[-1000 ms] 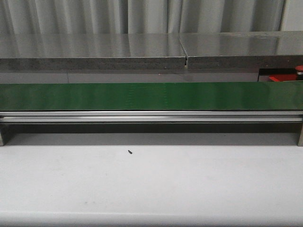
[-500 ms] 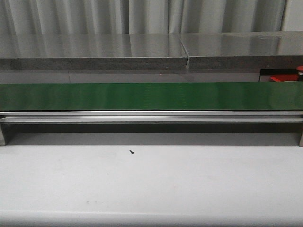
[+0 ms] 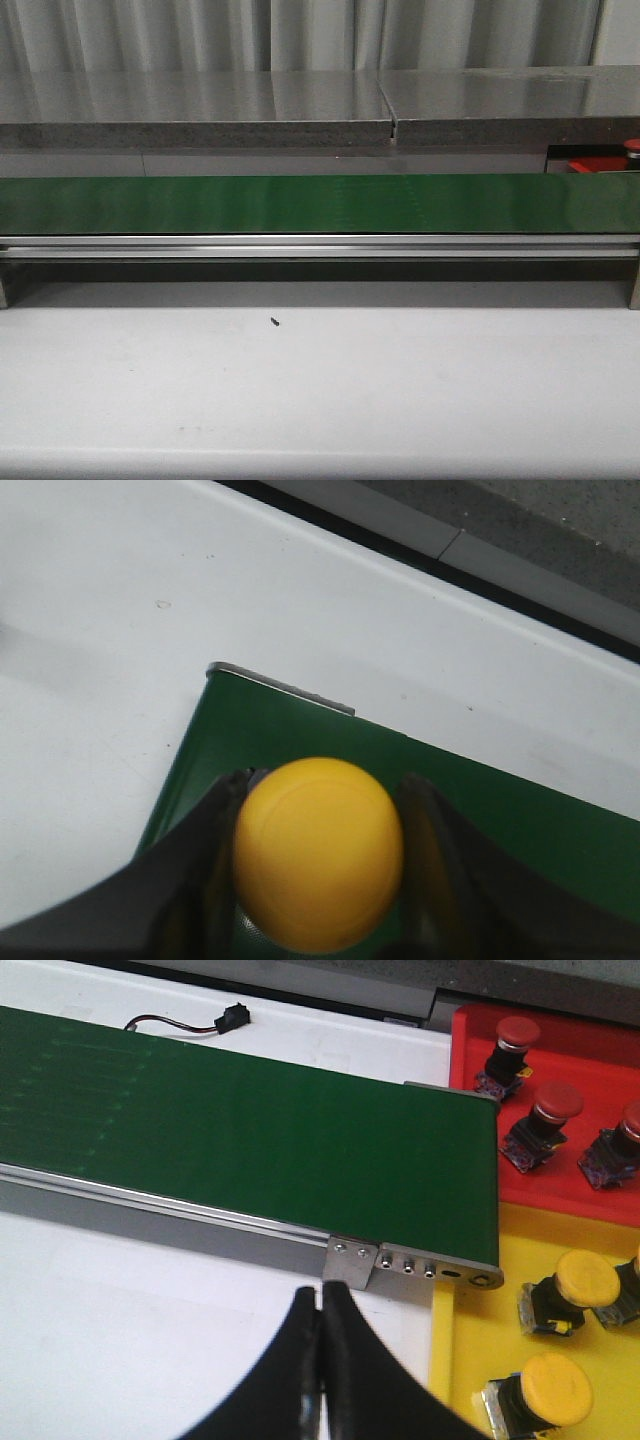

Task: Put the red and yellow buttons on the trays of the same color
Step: 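Set the yellow button on the belt and open the left gripper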

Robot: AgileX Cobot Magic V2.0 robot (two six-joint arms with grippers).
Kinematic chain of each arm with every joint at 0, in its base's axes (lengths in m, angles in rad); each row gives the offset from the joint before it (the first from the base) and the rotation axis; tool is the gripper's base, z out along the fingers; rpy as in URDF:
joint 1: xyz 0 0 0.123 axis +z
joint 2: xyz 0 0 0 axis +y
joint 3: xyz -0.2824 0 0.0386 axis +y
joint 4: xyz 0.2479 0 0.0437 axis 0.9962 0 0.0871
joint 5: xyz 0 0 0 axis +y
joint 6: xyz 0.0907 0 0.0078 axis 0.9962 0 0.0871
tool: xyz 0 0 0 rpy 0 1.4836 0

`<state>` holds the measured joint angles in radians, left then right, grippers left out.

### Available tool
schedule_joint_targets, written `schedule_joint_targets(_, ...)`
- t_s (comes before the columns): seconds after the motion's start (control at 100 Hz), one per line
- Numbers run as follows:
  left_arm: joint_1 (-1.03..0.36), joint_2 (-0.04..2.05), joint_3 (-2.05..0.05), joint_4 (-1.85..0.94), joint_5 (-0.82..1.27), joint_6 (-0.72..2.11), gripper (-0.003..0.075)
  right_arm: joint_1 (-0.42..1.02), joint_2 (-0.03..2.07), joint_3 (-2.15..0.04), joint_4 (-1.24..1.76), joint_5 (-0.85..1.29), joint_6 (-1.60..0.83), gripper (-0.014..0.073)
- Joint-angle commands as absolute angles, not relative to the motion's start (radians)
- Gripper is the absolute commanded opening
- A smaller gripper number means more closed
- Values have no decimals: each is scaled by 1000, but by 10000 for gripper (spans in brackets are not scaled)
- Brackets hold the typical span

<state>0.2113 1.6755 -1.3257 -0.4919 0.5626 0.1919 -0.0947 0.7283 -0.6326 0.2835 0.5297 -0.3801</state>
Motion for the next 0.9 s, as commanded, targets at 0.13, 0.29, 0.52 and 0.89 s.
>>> schedule_joint_targets(0.13,202,1692,-1350,-576,490,192,-19,-95,724,-657,292,466,-385,-118)
schedule_joint_targets(0.29,202,1733,-1350,-576,501,194,-19,-95,724,-657,292,466,-385,-118)
schedule_joint_targets(0.52,202,1775,-1350,-576,513,216,-18,-95,724,-657,292,466,-385,-118)
schedule_joint_targets(0.89,202,1776,-1350,-579,545,245,568,-95,724,-657,292,466,-385,-118)
